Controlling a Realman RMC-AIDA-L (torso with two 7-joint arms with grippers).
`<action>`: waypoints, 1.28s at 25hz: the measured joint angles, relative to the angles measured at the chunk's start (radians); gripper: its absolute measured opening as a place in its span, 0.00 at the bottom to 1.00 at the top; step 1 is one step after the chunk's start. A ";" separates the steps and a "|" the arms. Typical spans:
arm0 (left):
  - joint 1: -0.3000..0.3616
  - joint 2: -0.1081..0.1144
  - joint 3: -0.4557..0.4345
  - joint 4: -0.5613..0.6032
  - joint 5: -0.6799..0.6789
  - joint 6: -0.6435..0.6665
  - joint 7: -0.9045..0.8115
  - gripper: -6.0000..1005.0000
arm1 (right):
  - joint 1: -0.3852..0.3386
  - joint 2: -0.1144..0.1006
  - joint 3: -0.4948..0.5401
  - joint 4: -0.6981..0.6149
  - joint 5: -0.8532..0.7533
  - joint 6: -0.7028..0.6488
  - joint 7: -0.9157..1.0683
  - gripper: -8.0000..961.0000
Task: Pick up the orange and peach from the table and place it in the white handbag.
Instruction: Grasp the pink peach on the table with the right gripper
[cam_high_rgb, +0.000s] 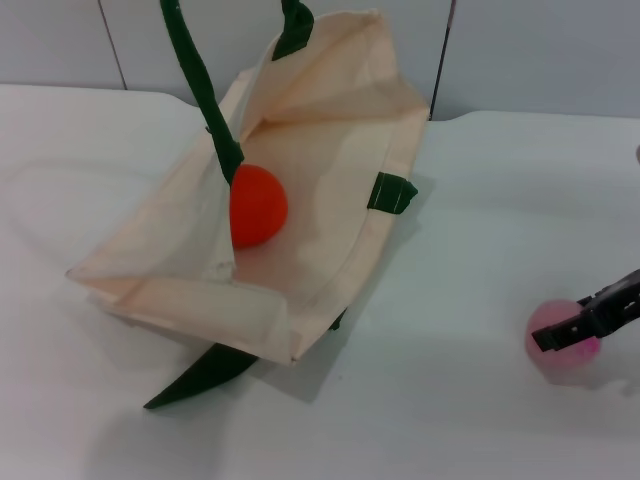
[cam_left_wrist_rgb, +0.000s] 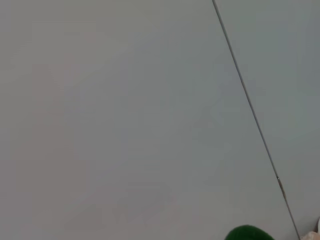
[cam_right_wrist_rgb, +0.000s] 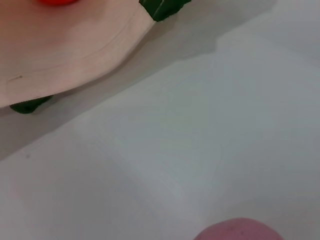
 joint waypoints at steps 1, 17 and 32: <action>0.000 0.000 0.000 0.000 0.000 0.000 0.000 0.14 | 0.000 -0.001 0.000 0.002 -0.001 -0.003 0.000 0.83; 0.004 -0.002 0.002 0.000 0.000 0.000 0.000 0.15 | 0.015 0.002 -0.056 0.021 -0.099 -0.008 0.005 0.76; 0.014 -0.002 0.002 -0.001 0.002 0.000 0.005 0.16 | -0.009 0.009 -0.084 -0.136 -0.095 0.004 0.035 0.71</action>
